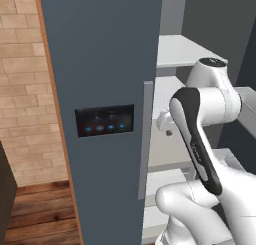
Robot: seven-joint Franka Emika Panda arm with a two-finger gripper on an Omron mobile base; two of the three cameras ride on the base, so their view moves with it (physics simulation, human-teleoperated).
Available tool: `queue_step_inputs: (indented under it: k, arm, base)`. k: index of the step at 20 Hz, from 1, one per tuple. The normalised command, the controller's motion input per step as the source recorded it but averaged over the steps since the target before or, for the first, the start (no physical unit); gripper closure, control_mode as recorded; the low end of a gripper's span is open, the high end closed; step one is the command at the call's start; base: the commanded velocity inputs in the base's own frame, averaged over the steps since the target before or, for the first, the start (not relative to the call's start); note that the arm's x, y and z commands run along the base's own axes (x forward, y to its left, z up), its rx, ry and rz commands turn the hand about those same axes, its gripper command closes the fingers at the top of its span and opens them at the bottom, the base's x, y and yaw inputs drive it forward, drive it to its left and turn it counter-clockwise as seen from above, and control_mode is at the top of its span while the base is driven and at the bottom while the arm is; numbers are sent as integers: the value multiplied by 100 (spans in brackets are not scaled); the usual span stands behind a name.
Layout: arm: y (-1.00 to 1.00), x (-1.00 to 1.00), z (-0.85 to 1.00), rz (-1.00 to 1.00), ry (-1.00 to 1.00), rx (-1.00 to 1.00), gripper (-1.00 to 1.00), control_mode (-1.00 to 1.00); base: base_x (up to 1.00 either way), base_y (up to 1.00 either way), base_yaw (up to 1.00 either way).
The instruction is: Place the condiment bottle and mustard from the counter to the top shelf of the fridge. If the existing items in the fridge are on the top shelf, move them to other shelves.
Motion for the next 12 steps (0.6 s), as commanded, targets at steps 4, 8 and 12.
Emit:
queue_step_inputs:
  k: [4,8,12]
  arm:
    - [4,-65,0,0,-3,0,-100,-100]
    - [0,-91,0,0,-2,0,-100,-100]
    - [0,0,0,0,0,0,-100,100]
  base:
    - [0,0,0]
    - [0,0,0]
    - [-100,-12,-7]
